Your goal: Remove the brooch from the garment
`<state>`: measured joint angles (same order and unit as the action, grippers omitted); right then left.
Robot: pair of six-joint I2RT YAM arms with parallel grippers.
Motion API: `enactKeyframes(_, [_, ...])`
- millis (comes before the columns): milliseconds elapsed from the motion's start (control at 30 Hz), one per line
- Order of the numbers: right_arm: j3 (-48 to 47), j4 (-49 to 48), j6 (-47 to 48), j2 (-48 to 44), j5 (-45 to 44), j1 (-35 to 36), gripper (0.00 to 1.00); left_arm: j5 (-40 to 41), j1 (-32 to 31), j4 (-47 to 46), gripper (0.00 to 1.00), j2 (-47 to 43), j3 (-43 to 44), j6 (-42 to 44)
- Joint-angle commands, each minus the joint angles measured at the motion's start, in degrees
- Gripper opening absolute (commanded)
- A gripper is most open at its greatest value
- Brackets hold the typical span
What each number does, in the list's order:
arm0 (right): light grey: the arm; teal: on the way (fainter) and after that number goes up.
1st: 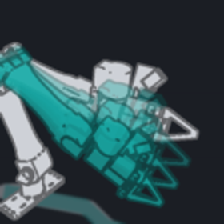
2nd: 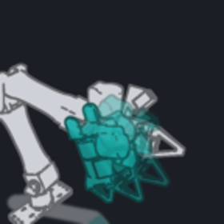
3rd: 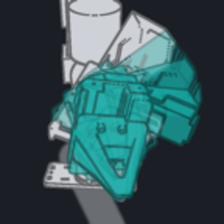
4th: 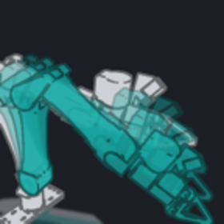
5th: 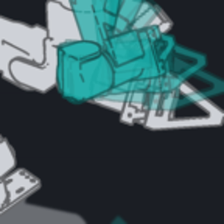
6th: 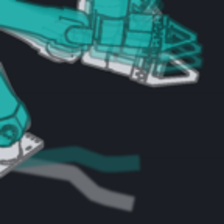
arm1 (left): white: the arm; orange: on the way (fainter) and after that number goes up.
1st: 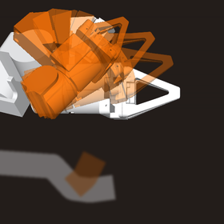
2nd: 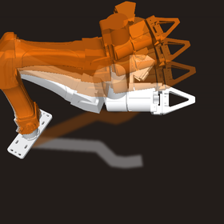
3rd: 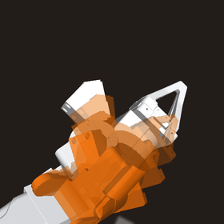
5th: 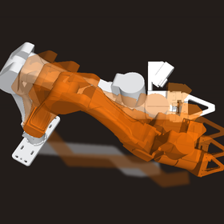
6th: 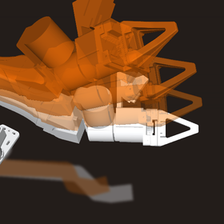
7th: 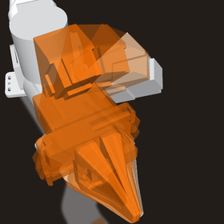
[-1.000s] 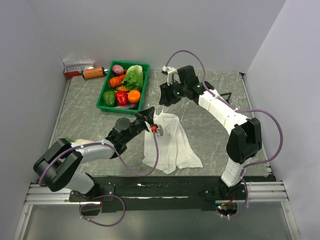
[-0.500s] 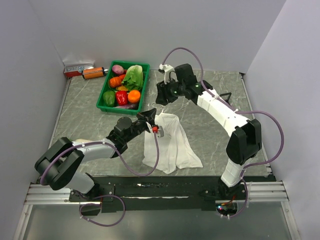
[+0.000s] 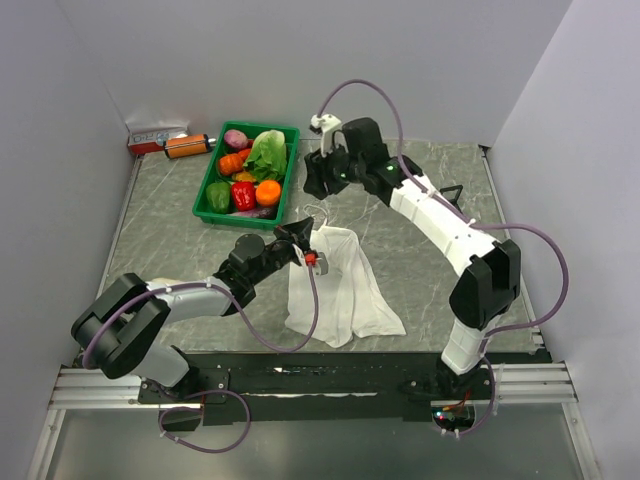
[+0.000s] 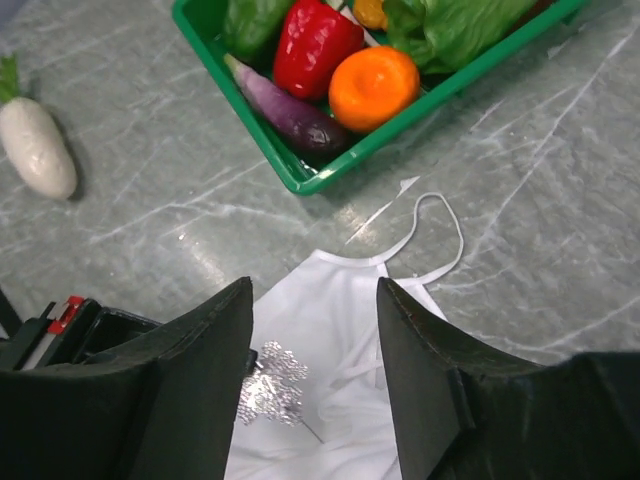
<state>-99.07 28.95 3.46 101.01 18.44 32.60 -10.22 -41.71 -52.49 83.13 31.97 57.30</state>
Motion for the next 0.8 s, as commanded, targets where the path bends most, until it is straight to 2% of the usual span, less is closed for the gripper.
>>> enactKeyframes(0, [-0.7,-2.1,-0.6,-3.2,9.0,-7.0,0.60,1.6,-0.1,-5.2,0.01,-0.3,1.0,1.1])
enactKeyframes(33, [0.7,-2.3,-2.0,-3.5,14.9,-10.9,0.59,2.0,0.1,-6.4,0.01,-0.1,0.5,1.7])
enactKeyframes(67, [1.1,-2.1,-2.8,-3.4,24.5,-12.7,0.57,2.0,0.7,-11.4,0.01,0.4,-0.1,2.8])
enactKeyframes(133, [-0.1,1.3,-3.4,-1.3,32.2,-17.1,0.54,0.6,1.8,-18.1,0.01,2.4,-2.5,5.2])
enactKeyframes(167, [-0.8,2.9,-3.4,-0.4,35.1,-18.1,0.53,-2.3,2.9,-21.1,0.01,3.3,-3.4,8.9])
enactKeyframes(200, [-1.5,4.4,-1.5,0.7,42.6,-18.6,0.53,-3.8,3.5,-28.1,0.01,5.4,-4.3,10.2])
enactKeyframes(233, [-4.1,10.5,0.3,1.8,45.7,-19.0,0.53,-5.5,3.9,-31.4,0.01,6.7,-5.6,11.2])
enactKeyframes(300, [-5.9,14.9,2.7,5.1,53.8,-19.0,0.55,-8.6,4.6,-38.5,0.01,9.7,-6.3,14.0])
enactKeyframes(333, [-4.1,14.9,1.3,5.4,56.5,-19.1,0.56,-9.4,4.6,-39.8,0.01,10.4,-6.7,14.5])
enactKeyframes(433, [2.8,5.0,-9.8,4.6,63.6,-19.7,0.59,-12.2,4.5,-42.0,0.01,11.4,-6.6,15.2])
enactKeyframes(533, [6.6,1.0,-13.0,4.0,62.3,-19.3,0.59,-14.1,4.3,-41.8,0.01,11.7,-6.0,14.8])
enactKeyframes(633, [7.0,6.6,-6.9,3.9,57.7,-18.6,0.59,-15.4,4.1,-44.4,0.01,12.8,-5.4,14.4])
enactKeyframes(767, [7.3,7.5,-5.8,5.1,52.7,-18.3,0.59,-16.7,3.9,-47.7,0.01,14.7,-4.9,13.3])
